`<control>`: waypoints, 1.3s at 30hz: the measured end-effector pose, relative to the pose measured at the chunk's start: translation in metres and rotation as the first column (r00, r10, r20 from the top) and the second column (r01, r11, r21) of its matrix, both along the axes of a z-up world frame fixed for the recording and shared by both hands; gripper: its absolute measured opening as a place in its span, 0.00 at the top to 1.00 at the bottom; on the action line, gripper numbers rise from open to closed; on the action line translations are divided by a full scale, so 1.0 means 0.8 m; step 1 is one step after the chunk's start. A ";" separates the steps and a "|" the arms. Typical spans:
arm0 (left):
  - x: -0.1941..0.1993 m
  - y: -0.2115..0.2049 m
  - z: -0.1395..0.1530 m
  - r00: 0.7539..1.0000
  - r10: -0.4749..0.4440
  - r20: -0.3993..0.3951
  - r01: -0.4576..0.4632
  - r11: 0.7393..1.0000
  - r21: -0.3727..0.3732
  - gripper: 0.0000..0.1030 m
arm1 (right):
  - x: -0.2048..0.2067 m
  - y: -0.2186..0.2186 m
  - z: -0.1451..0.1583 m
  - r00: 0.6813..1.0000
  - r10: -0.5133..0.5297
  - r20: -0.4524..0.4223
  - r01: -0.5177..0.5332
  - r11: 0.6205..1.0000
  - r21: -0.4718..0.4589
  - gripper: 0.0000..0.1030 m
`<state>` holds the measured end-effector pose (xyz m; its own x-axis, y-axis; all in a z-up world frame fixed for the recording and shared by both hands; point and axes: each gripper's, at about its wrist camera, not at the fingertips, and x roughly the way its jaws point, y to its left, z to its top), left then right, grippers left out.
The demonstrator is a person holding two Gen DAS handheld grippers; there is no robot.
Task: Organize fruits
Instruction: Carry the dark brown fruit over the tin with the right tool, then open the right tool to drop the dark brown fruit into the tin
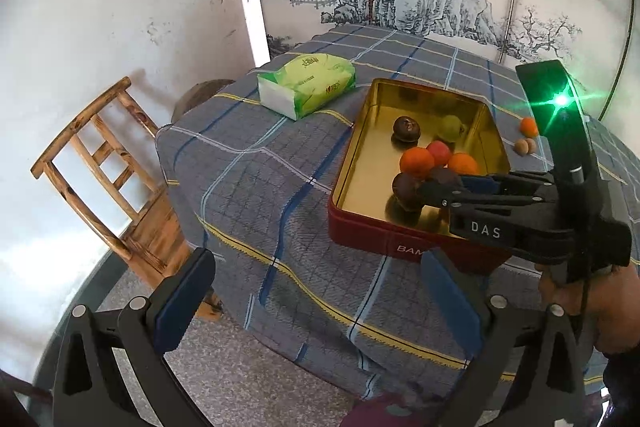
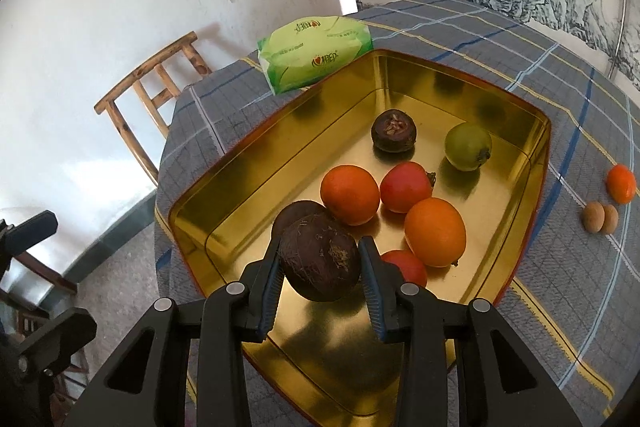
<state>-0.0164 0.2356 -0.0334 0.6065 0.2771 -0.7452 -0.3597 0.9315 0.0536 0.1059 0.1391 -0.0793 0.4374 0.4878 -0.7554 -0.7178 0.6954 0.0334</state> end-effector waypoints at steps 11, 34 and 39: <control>0.001 -0.001 -0.005 1.000 0.004 -0.023 -0.004 1.000 0.001 0.01 | 0.005 -0.010 0.013 1.000 -0.024 0.010 0.024 0.998 0.050 0.63; 0.008 -0.056 0.015 0.997 -0.081 -0.020 0.083 0.992 0.095 0.01 | 0.007 -0.258 0.060 0.816 -0.518 0.257 0.507 0.854 0.113 0.02; 0.027 -0.089 0.019 0.988 -0.148 -0.036 0.152 0.982 0.115 0.01 | 0.016 -0.350 0.055 0.740 -0.607 0.290 0.606 0.789 0.104 0.00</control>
